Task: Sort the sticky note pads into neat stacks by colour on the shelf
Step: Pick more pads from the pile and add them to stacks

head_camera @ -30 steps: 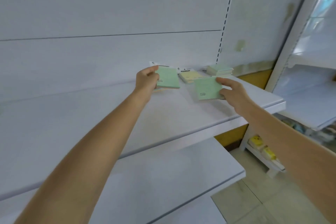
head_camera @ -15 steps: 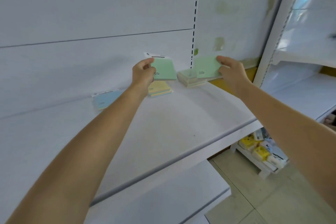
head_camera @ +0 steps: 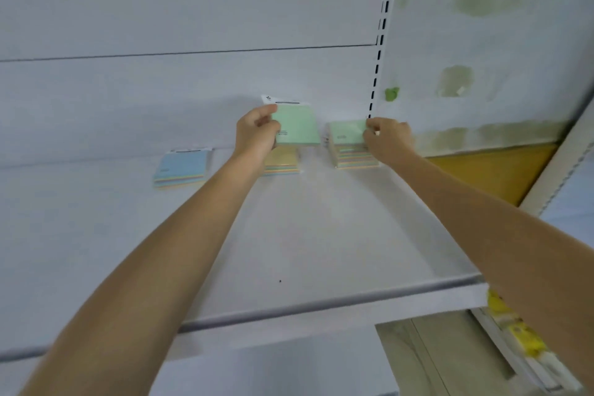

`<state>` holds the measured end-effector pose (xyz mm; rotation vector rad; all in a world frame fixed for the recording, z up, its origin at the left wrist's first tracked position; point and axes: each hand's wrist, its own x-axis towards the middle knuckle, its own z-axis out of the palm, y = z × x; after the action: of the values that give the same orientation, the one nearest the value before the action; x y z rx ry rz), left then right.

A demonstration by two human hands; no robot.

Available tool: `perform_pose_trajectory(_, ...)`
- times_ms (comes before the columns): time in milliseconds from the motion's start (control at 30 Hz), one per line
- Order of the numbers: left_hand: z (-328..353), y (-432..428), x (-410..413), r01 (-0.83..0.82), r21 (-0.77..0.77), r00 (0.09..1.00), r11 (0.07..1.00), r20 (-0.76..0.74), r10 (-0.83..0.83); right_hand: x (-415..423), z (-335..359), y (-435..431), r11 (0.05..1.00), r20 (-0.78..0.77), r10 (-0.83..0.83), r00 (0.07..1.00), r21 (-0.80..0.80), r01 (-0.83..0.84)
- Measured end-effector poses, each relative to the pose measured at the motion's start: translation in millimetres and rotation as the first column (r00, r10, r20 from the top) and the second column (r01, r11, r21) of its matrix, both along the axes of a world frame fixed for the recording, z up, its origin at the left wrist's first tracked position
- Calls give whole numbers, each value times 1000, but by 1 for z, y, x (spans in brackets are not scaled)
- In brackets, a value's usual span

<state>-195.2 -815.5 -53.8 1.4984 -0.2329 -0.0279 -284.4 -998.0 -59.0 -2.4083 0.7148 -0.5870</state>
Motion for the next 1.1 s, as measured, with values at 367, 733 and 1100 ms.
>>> perform_pose_trajectory(367,16,-54,-17,118,28,993,993,-9,-117,-41,-11,-7,996,-5,87,996,1,-87)
perform_pose_trajectory(733,-8,-84,-26,-19,673,918,739,305,-254,-70,-33,10,948,-375,223,900,-130,-289)
perform_pose_trajectory(1100,-10,-65,-30,-76,741,874,667,372,-313,-75,-33,13,925,-195,201,960,-286,-251)
